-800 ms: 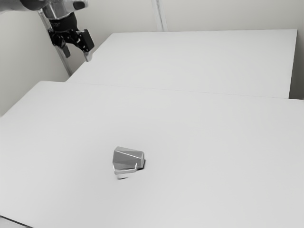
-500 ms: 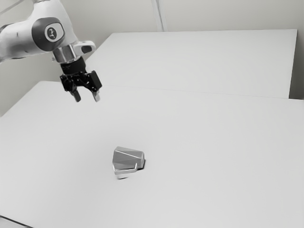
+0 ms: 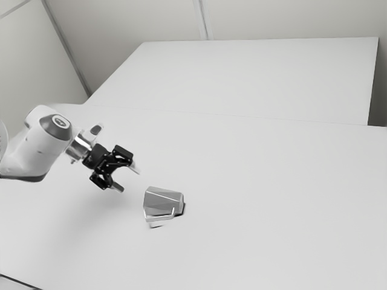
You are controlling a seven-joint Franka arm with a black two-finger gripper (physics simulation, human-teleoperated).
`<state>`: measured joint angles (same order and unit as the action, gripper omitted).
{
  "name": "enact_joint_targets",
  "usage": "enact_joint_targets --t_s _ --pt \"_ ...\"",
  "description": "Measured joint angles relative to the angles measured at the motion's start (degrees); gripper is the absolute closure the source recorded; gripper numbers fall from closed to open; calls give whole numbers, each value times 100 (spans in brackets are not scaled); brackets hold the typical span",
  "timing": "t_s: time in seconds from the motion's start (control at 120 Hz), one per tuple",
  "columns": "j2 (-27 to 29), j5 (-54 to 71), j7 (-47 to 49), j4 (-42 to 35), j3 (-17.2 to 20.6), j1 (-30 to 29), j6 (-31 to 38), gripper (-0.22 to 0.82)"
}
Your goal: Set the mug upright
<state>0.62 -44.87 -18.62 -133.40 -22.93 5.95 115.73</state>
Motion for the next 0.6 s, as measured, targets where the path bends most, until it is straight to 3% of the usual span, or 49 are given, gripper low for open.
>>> enact_joint_targets --t_s 0.233,0.6 --pt "11 -1716 -1008 -721 -105 14 298 0" --pt "34 -3230 -2384 -1239 -166 239 -25 0"
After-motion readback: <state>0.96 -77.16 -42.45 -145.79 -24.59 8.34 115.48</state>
